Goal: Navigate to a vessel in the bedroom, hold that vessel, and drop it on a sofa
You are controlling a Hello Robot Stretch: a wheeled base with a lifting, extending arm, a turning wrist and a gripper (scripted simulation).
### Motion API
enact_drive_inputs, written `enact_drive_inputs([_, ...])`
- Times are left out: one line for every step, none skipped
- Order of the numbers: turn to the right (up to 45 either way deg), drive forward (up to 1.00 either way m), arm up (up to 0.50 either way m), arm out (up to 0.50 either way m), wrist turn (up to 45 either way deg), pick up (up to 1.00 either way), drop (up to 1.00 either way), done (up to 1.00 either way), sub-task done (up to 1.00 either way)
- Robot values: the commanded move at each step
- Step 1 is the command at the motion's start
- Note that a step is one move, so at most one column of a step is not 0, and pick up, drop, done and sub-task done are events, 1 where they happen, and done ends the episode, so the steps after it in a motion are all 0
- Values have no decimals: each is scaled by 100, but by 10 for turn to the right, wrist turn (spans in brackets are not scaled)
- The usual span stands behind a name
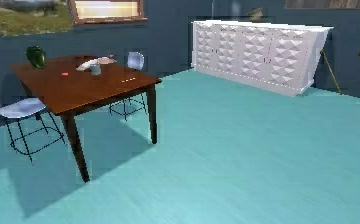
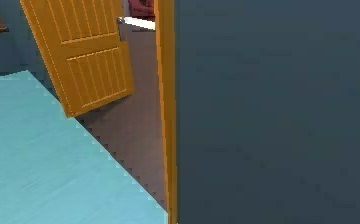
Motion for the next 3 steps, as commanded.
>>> enact_drive_inputs([60,0,0,0,0,0,0,0,0])
enact_drive_inputs([0,100,0,0,0,0,0,0,0])
enact_drive_inputs([30,0,0,0,0,0,0,0,0])
